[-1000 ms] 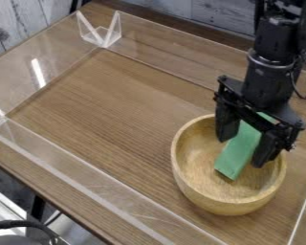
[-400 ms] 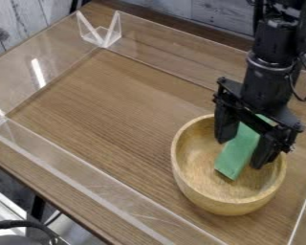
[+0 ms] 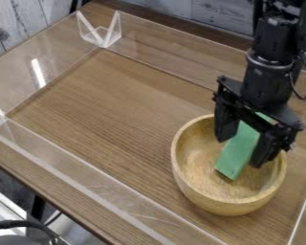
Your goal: Remove the green block from inside the brown bowl and put it on the table
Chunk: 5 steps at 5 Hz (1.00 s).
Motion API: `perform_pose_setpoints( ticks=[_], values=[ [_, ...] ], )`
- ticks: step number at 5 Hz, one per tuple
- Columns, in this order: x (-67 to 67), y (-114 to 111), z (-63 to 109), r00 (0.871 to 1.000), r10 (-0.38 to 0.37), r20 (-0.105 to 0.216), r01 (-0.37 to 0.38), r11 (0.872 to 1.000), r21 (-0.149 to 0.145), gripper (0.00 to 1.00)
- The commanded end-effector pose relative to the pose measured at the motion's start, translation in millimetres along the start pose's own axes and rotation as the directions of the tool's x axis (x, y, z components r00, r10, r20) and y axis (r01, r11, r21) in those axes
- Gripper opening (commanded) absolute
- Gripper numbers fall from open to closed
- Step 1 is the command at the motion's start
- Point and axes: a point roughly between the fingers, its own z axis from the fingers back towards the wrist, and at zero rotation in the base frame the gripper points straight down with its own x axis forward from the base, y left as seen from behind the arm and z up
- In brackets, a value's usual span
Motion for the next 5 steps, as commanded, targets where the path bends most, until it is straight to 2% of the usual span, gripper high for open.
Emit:
perform_pose_setpoints(
  ticks=[1, 4, 5],
  values=[
    [5.6, -1.3, 16.6, 0.997, -0.017, 0.069, 0.016, 1.0, 0.001, 1.0],
    [11.8, 1.5, -2.3, 0.999, -0.015, 0.036, 0.015, 1.0, -0.005, 1.0],
    [13.2, 2.2, -6.6, 0.999, -0.01, 0.03, 0.011, 1.0, -0.006, 0.0]
  ],
)
